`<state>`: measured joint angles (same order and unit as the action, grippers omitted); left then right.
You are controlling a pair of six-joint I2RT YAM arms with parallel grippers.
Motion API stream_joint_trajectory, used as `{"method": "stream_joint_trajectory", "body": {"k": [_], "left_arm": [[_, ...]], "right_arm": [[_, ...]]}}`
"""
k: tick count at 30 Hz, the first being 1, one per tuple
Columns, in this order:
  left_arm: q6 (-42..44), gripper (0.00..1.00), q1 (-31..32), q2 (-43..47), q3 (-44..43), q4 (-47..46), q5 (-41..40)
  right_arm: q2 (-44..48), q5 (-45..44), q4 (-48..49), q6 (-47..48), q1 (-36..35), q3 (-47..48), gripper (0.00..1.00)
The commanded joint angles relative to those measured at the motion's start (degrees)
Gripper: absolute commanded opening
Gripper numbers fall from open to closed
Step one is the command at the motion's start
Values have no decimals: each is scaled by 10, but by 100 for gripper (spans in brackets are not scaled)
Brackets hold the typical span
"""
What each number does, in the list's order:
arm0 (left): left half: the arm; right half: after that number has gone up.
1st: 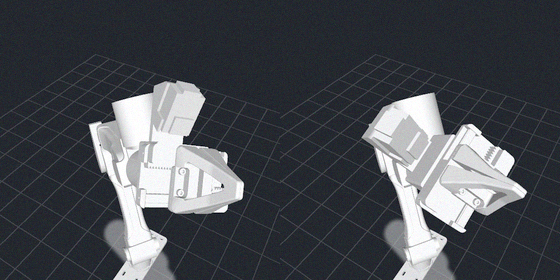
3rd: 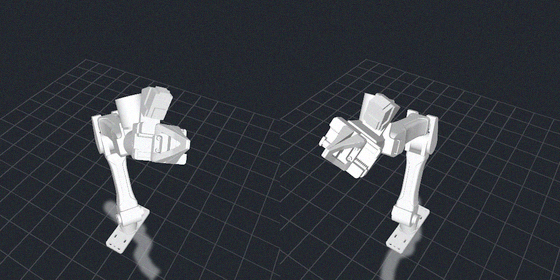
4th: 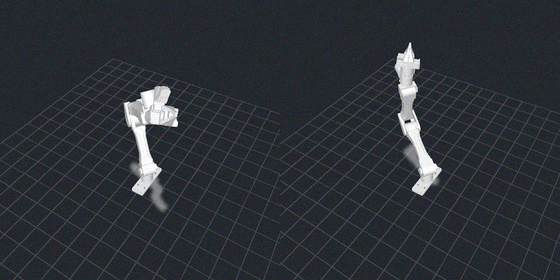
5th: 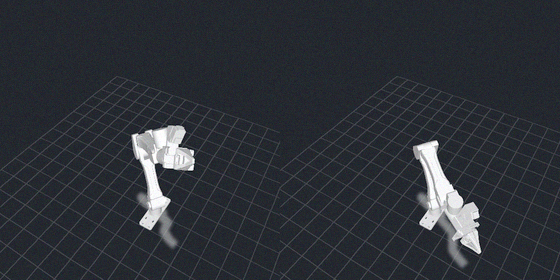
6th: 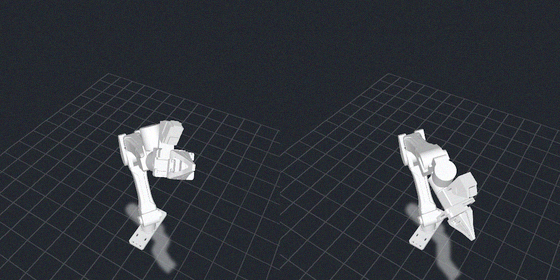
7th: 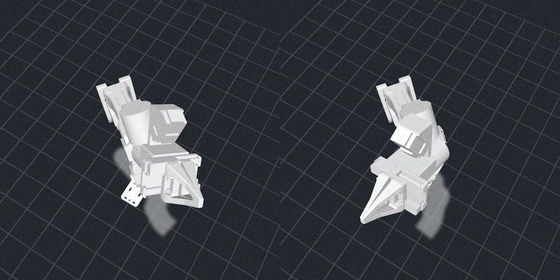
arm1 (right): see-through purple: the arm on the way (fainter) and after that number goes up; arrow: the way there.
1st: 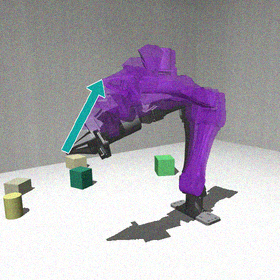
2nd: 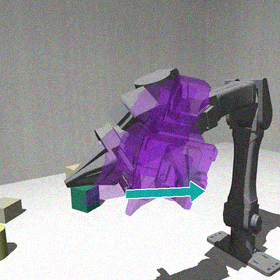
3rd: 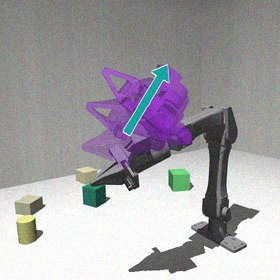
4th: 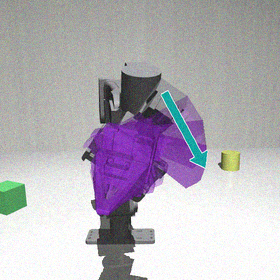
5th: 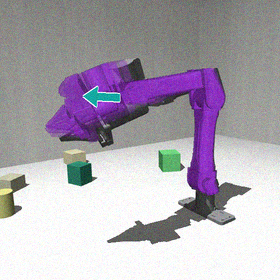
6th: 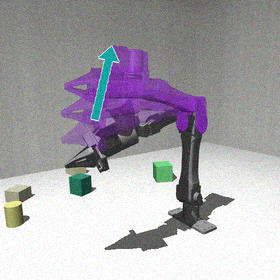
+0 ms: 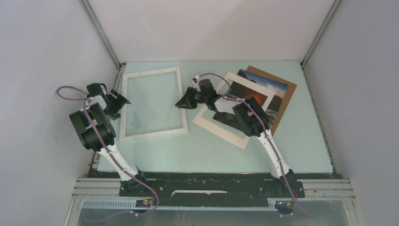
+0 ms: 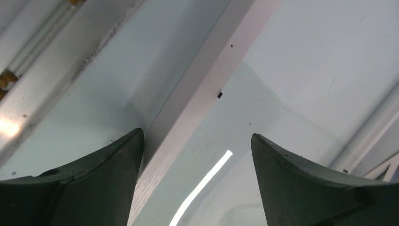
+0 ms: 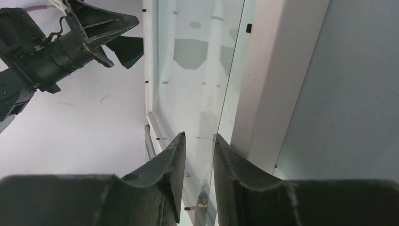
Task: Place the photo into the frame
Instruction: Place the photo frame item in the photo frame.
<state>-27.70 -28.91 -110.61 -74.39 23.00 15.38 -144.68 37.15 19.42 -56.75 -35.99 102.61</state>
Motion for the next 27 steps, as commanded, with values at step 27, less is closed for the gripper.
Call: {"method": "stream_joint_trajectory", "body": {"k": [27], "left_arm": [[-39,93,-1,149,88,2,52]], "right_arm": [[63,111,52,-92,38,7,0]]}}
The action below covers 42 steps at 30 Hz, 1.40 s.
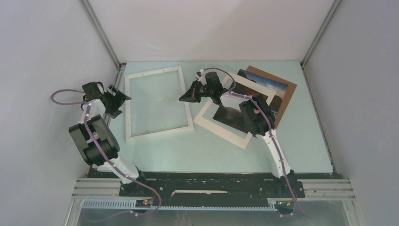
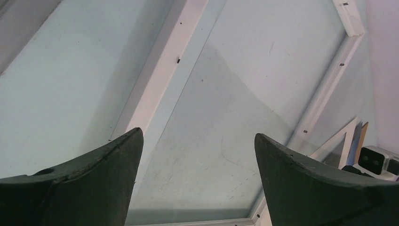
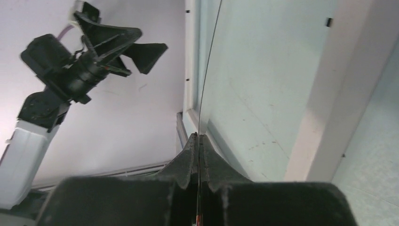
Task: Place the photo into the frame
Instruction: Place the photo frame item in the photo frame.
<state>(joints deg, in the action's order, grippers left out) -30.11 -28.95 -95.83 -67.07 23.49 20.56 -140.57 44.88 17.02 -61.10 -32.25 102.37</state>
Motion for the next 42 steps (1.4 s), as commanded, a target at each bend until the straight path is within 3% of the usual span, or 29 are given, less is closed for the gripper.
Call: {"method": "stream_joint_trajectory", "body": {"k": [1,11,17,26,38,42], "left_arm": [[-17,93,-1,5,19,-6,0],[-56,95,0,83,115,-19,23],[-56,95,14,130,163,-22,10],[-63,98,20,144,185,-27,-28],[-97,100,40,89,192,-37,4],[-115,100,41,69,194,-72,62]], "right_arm": [[21,33,87,-56,0,9,0],[9,23,185,-155,3,-11,0],[17,5,175,-165,12,-19,0],[17,8,192,-177,7,-26,0],[23,5,197,-183,5,-26,0],[22,5,198,-184,5,-26,0]]}}
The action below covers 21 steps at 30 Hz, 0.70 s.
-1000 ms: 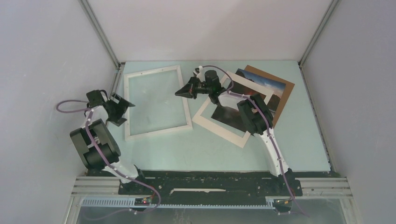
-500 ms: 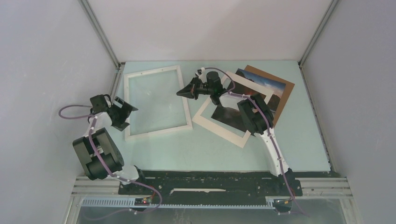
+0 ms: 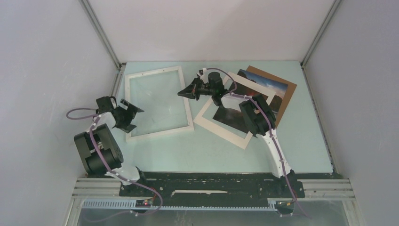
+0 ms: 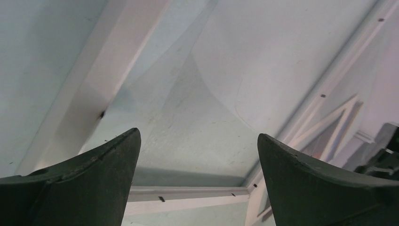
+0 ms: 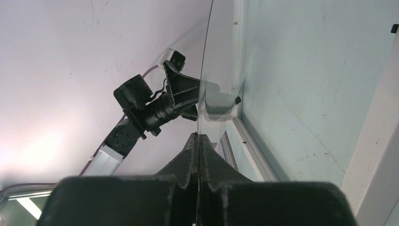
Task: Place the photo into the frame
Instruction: Place the photo frame item in the photo frame.
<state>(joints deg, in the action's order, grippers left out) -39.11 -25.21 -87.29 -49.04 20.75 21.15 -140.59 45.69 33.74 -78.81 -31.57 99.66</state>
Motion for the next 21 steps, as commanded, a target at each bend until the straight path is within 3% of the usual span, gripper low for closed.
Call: {"method": "stream_joint_trajectory", "body": {"k": [1,9,14,21], "left_arm": [[-28,99,3,-21,11,-48,66],[-42,100,-20,-8,33,-66,88],[-80,99,-29,-31,51,-110,144],[-97,90,-84,-14,61,-141,199]], "right_arm": [[21,-3,31,-7,-2,1,0],[24,-2,30,-4,0,-1,0],[26,-2,30,-4,0,-3,0],[25,-1,25,1,0,2,0]]}}
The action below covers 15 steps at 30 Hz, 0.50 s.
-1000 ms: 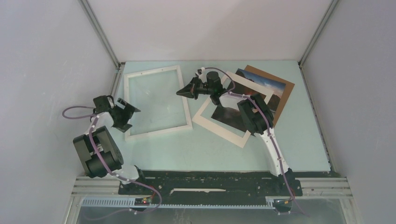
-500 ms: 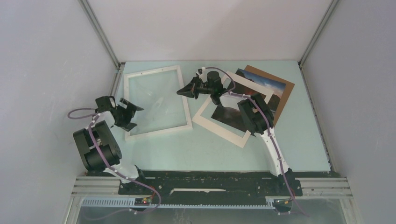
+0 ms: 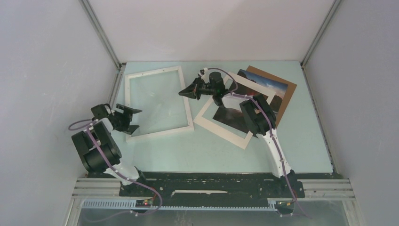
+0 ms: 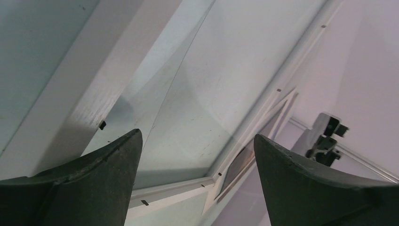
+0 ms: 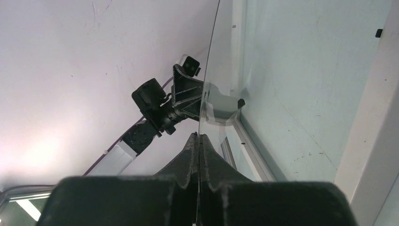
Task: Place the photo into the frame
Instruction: Place the photo frame item in the photo frame.
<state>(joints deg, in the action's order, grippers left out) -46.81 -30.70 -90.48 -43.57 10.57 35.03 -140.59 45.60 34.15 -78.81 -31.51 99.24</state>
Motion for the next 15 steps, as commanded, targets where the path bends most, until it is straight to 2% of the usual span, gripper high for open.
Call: {"method": "stream_joint_trajectory", "body": {"k": [1,5,10,12,15], "left_arm": [[-20,89,-37,22,9,-38,65],[-25,84,-59,39,28,-51,78],[-70,70,-60,52,51,-116,103],[-73,68,-61,58,53,-122,102],[17,92,-60,85,27,-14,4]], "right_arm": [[24,0,21,2,-1,6,0],[23,1,21,2,-2,7,0],[21,3,15,7,-3,9,0],[20,4,18,4,-3,7,0],[21,5,18,5,-2,9,0]]}}
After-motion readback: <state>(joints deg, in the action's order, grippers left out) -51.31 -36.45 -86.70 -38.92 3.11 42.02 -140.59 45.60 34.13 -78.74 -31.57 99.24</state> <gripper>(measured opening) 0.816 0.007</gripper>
